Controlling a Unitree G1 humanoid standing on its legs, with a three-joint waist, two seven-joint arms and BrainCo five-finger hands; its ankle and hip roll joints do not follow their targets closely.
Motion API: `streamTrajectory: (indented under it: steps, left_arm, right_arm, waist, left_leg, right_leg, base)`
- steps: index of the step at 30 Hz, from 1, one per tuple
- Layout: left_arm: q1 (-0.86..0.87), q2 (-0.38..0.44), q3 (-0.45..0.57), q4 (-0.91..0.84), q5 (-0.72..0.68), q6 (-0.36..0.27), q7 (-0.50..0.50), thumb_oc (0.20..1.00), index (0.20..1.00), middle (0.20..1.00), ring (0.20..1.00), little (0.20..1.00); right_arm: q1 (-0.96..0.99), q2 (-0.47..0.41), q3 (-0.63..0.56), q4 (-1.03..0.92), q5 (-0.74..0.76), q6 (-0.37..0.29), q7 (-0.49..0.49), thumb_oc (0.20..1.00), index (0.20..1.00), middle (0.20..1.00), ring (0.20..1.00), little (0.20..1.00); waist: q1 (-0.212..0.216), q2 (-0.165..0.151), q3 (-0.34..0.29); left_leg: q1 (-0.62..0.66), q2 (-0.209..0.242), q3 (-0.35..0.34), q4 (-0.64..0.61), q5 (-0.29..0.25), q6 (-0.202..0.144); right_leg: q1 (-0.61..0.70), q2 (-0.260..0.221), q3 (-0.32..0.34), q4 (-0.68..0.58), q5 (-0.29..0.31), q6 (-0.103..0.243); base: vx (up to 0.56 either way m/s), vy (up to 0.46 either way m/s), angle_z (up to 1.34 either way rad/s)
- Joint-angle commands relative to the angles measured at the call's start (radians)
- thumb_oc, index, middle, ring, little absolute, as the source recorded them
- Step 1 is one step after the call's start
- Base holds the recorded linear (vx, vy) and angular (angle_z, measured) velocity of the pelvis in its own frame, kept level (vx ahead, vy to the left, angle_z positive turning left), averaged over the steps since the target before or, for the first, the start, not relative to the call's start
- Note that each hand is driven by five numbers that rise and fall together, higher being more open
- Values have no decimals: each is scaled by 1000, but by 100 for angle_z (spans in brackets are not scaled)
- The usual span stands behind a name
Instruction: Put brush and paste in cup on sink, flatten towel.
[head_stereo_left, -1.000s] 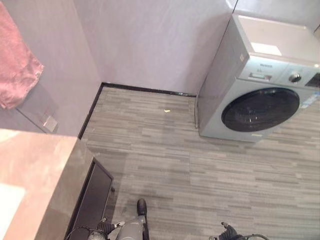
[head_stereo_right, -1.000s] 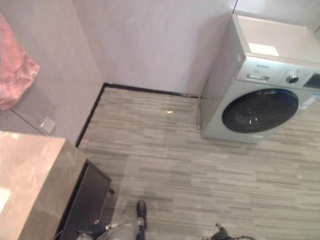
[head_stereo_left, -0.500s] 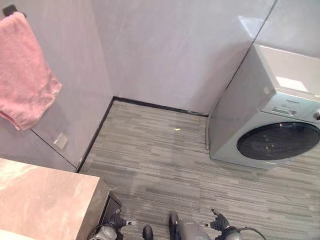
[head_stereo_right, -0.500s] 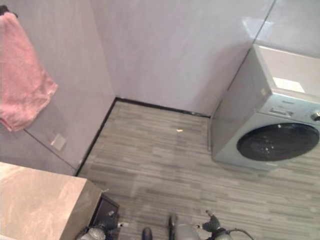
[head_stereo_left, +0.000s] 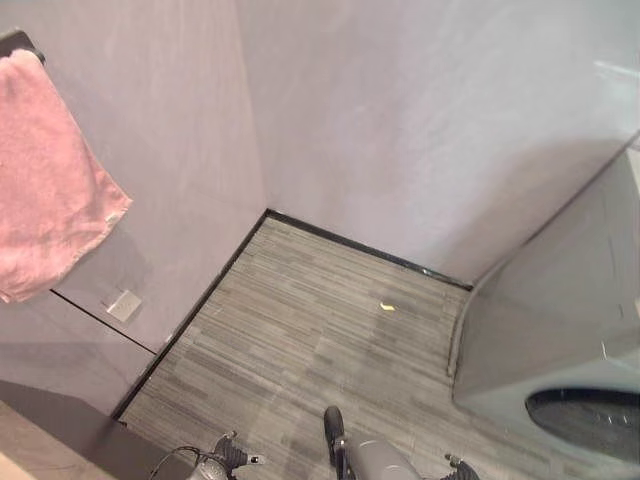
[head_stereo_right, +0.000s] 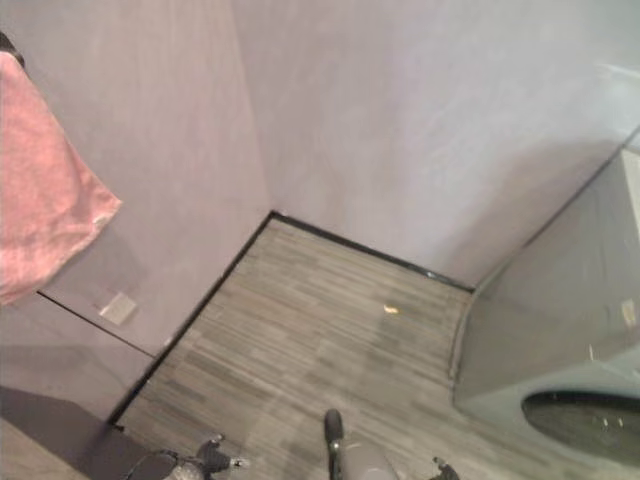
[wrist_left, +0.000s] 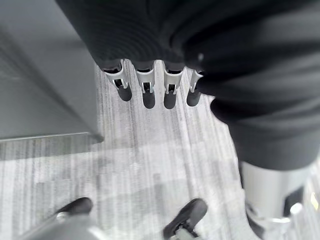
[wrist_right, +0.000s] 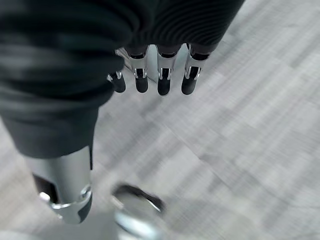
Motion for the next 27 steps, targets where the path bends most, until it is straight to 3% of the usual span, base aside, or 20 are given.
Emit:
streamTrajectory:
  steps: [1,2,5,7,10,11,12,13,15,17,22,27]
  left_arm:
    - [-24,41,-23,-23,-9,-3,5,1000,1000,1000,1000,1000]
    - [-41,52,-20,-45,-16,-4,23,1000,1000,1000,1000,1000]
    - [-47,62,-17,-56,-10,-5,31,1000,1000,1000,1000,1000]
    - [-57,70,-19,-67,5,-10,48,1000,1000,1000,1000,1000]
    - [-65,72,-24,-77,14,-12,55,1000,1000,1000,1000,1000]
    - [-67,68,-21,-72,20,-15,64,1000,1000,1000,1000,1000]
    - [-65,58,-21,-65,25,-14,72,1000,1000,1000,1000,1000]
    - [-65,59,-21,-65,25,-14,72,1000,1000,1000,1000,1000]
    - [-63,55,-25,-64,41,-10,73,1000,1000,1000,1000,1000]
    - [-50,50,-20,-54,47,-5,69,1000,1000,1000,1000,1000]
    - [-31,45,-8,-34,41,-5,71,1000,1000,1000,1000,1000]
    - [-40,64,-4,-40,47,-2,83,1000,1000,1000,1000,1000]
  right_arm:
    - [0,-48,34,-3,31,-23,-38,1000,1000,1000,1000,1000]
    - [-10,-65,64,-20,-5,-21,-49,1000,1000,1000,1000,1000]
    - [-3,-84,81,-53,-46,-17,-54,1000,1000,1000,1000,1000]
    - [19,-95,103,-93,-90,-20,-57,1000,1000,1000,1000,1000]
    - [32,-101,125,-116,-121,-24,-61,1000,1000,1000,1000,1000]
    - [44,-96,149,-123,-153,-28,-60,1000,1000,1000,1000,1000]
    - [61,-88,156,-108,-156,-31,-61,1000,1000,1000,1000,1000]
    - [61,-88,156,-108,-156,-31,-61,1000,1000,1000,1000,1000]
    - [78,-84,171,-111,-173,-33,-61,1000,1000,1000,1000,1000]
    - [70,-76,183,-91,-189,-28,-60,1000,1000,1000,1000,1000]
    - [65,-46,185,-42,-201,-26,-63,1000,1000,1000,1000,1000]
    - [56,-18,225,-34,-229,-25,-47,1000,1000,1000,1000,1000]
  waist:
    - [-1,-43,25]
    - [19,-57,36]
    - [35,-60,38]
    - [42,-59,39]
    - [50,-57,48]
    - [58,-46,48]
    - [62,-32,47]
    - [62,-32,48]
    - [56,-12,44]
    - [55,-11,42]
    - [64,-27,13]
    - [96,-74,-7]
  left_leg:
    - [-109,-58,190,188,154,83]
    - [-153,-35,252,283,161,84]
    - [-193,-35,288,312,173,82]
    - [-254,-14,352,237,175,84]
    - [-297,-25,364,155,149,96]
    - [-305,-44,371,-16,97,126]
    - [-309,-31,416,-180,130,129]
    - [-307,-32,416,-182,131,129]
    - [-314,18,528,-311,231,104]
    - [-285,37,577,-344,243,106]
    - [-257,14,567,-366,228,133]
    - [-264,-11,566,-309,155,168]
  right_leg:
    - [-8,-69,50,-42,68,72]
    - [31,-70,42,-58,47,55]
    - [64,-64,41,-71,33,48]
    - [95,-68,19,-80,7,45]
    - [113,-72,13,-91,-4,55]
    - [126,-73,11,-99,-13,72]
    - [155,-76,-2,-102,-29,84]
    - [156,-76,-2,-102,-29,84]
    - [186,-61,-20,-108,-58,87]
    - [209,-51,-36,-97,-87,92]
    - [234,-64,-26,-83,-105,102]
    - [259,-104,-34,-62,-133,124]
  base:
    - [273,-404,30]
    - [210,-328,12]
    - [154,-163,-6]
    - [172,-104,16]
    - [102,14,18]
    - [244,133,18]
    - [243,131,26]
    - [209,111,24]
    - [173,83,23]
    - [187,101,5]
    - [164,113,-4]
    - [176,154,14]
